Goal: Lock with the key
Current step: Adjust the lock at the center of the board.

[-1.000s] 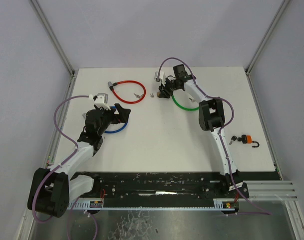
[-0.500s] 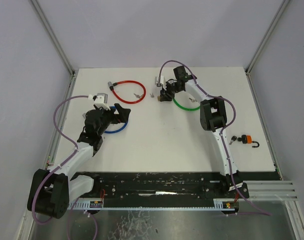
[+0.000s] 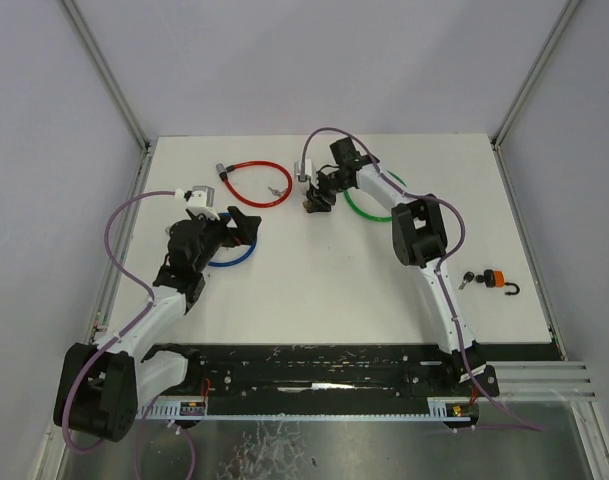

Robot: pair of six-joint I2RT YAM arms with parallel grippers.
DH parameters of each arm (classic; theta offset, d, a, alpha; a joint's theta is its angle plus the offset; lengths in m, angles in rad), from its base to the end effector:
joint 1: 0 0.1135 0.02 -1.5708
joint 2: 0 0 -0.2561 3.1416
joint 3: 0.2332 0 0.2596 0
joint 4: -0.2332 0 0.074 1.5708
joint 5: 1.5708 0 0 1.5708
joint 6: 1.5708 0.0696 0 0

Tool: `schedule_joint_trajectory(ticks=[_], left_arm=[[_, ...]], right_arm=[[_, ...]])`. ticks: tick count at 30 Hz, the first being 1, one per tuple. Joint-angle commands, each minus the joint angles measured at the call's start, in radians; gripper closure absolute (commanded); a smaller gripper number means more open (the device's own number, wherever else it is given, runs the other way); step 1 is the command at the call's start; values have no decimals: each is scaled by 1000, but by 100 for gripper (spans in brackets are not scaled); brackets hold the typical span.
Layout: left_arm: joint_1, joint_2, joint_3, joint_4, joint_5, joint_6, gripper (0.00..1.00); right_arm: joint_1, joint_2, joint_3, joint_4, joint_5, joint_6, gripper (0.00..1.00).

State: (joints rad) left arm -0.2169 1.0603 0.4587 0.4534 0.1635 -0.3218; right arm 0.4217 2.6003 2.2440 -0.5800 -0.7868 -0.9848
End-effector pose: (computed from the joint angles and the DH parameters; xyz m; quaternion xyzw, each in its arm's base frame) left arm 0.2692 -0.0709 0.2224 0.0137 0.7567 -0.2328 0.6107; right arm 0.5000 0.2783 0.1144 -0.6587 0.5920 0.2698 0.3780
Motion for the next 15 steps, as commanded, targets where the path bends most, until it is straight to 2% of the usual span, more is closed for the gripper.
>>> schedule_joint_trajectory(ticks=[1, 4, 6, 15], left_arm=[[3, -25, -8, 13, -19, -1, 9], [1, -35, -11, 10, -20, -3, 9], [2, -45, -12, 9, -22, -3, 9], [2, -124, -50, 53, -22, -16, 8]], right_arm=[[24, -54, -13, 0, 15, 75, 41], [23, -90, -14, 13, 18, 110, 31], [20, -122, -23, 22, 20, 134, 28], [-60, -288, -89, -52, -85, 270, 27]])
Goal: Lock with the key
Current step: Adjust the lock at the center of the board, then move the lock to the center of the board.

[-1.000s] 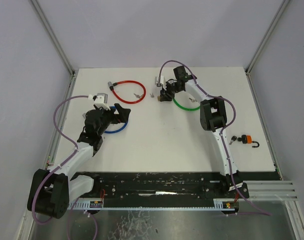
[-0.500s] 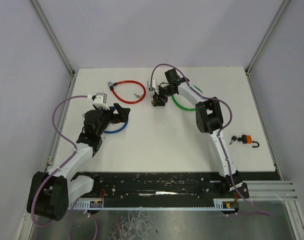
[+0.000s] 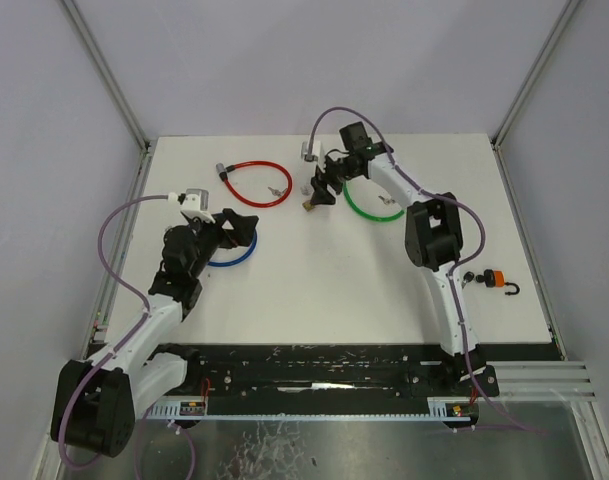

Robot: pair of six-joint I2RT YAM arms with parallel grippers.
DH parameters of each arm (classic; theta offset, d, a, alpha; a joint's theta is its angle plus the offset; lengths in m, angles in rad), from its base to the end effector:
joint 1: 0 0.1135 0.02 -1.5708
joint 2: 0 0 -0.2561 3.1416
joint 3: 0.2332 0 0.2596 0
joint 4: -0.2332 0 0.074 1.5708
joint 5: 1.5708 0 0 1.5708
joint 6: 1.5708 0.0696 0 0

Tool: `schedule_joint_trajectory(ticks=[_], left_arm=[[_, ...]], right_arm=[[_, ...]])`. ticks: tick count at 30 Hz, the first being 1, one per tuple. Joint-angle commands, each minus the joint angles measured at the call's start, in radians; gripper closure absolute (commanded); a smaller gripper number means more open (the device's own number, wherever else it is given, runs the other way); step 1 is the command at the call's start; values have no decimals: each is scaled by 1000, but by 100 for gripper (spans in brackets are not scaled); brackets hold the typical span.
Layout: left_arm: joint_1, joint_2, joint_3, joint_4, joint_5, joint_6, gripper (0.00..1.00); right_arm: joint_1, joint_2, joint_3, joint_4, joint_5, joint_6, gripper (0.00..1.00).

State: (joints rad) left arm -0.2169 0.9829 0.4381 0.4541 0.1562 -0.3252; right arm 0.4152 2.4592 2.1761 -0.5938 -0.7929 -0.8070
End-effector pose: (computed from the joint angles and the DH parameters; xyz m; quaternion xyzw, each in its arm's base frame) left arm 0.2586 -0.0681 0.2341 0.0127 0.7380 -0.2355 0.6323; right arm 0.4893 0.2699 0.1676 -0.6053 0.6351 0.2951 0.3783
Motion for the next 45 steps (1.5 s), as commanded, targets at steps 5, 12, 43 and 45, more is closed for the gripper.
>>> schedule_joint_trajectory(ticks=[5, 12, 43, 45], left_arm=[[2, -109, -78, 138, 6, -39, 6], [2, -86, -72, 157, 5, -99, 0], [2, -83, -63, 176, 127, -202, 0], [1, -72, -55, 178, 155, -213, 0]], right_arm=[[-114, -248, -130, -101, -6, 119, 25], [-147, -279, -266, -97, 246, 211, 30], [-426, -834, -744, -234, 295, 70, 33], [-472, -922, -833, -220, 312, 61, 33]])
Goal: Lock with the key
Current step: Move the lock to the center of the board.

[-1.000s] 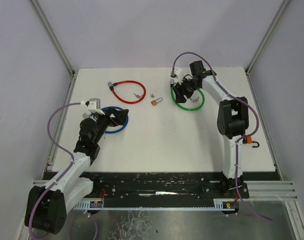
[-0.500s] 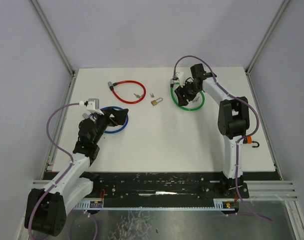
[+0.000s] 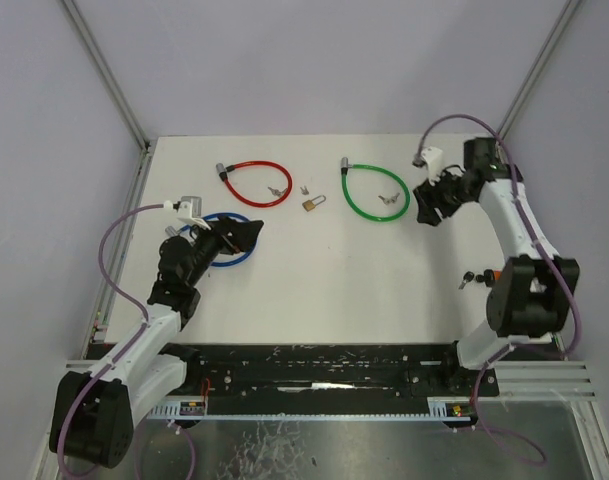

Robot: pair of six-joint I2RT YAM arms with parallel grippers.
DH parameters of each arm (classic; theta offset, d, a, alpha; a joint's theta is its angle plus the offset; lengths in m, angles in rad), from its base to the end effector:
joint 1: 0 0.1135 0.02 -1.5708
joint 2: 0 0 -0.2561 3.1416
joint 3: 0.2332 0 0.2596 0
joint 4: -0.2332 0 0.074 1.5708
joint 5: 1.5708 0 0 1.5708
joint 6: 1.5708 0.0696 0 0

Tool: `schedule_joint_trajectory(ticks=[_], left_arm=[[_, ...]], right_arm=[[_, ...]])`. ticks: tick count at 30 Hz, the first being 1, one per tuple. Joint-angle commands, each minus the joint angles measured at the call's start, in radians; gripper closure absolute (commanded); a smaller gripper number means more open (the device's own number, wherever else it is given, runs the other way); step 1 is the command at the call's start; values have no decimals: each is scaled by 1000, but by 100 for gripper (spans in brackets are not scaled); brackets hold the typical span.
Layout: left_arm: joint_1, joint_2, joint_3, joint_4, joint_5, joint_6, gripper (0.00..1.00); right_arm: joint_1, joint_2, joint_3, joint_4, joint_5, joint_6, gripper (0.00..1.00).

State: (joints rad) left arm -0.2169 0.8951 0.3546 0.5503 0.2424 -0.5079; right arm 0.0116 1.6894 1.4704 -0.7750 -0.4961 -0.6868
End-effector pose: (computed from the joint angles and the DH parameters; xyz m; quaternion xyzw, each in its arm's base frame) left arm 0.2394 -0.0699 0.2362 -0.0163 0.7035 -0.3296 0.6294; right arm 0.3832 0.0376 0.2582 -0.3836 0.8494 0.1308 0.3381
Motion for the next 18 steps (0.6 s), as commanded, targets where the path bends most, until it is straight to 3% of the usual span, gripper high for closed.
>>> schedule_joint_trajectory(ticks=[1, 9, 18], left_arm=[[2, 19, 34, 82, 81, -36, 0], [1, 54, 58, 95, 172, -93, 0], [1, 113, 112, 36, 234, -157, 0]], right_arm=[[-91, -194, -170, -31, 26, -64, 32], [-329, -422, -419, -19, 141, -192, 29], [-659, -354, -480, -51, 156, -403, 29]])
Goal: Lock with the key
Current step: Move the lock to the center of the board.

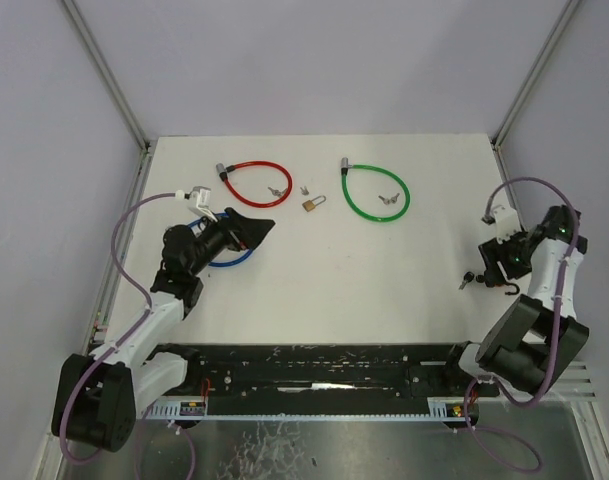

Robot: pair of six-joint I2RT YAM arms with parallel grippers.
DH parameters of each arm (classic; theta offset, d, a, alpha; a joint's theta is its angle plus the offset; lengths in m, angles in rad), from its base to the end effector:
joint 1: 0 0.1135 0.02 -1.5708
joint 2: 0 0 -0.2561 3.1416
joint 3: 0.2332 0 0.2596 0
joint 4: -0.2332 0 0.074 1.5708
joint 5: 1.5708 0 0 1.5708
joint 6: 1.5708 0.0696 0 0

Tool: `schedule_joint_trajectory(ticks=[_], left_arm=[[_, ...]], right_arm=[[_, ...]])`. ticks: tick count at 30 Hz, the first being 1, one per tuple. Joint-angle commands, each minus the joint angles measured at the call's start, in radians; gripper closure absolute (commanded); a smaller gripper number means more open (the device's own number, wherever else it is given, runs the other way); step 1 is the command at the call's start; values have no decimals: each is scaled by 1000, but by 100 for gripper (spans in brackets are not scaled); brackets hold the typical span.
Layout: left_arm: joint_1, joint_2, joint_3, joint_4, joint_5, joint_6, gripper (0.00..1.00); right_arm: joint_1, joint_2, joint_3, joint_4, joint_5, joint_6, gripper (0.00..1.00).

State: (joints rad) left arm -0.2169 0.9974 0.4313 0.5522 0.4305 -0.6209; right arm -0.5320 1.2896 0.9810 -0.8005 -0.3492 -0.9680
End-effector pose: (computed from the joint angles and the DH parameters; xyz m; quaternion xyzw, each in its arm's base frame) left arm 0.2512 -0.0851 0.2419 0.0074 0.7115 -0.4180 0.5648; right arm 0.2447 -0.1164 0.2152 -0.2461 0.9274 -0.0299 0.2801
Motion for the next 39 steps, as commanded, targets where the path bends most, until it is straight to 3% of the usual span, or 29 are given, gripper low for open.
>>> schedule_joint_trajectory(ticks=[1, 6, 20, 26, 39], left_arm=[[1, 18, 35, 40, 47, -51, 0], [1, 63, 57, 64, 77, -101, 1], [0, 113, 78, 46, 82, -106, 2], [1, 129, 81, 46, 85, -105, 2], [0, 145, 83, 52, 91, -103, 2]], right_arm=[[-142, 66, 13, -41, -1, -139, 29], [-207, 141, 6, -21, -1, -180, 28], [-209, 351, 94, 39, -56, -280, 30], [-209, 369, 117, 54, -103, -322, 30], [-182, 458, 107, -2, -137, -457, 50]])
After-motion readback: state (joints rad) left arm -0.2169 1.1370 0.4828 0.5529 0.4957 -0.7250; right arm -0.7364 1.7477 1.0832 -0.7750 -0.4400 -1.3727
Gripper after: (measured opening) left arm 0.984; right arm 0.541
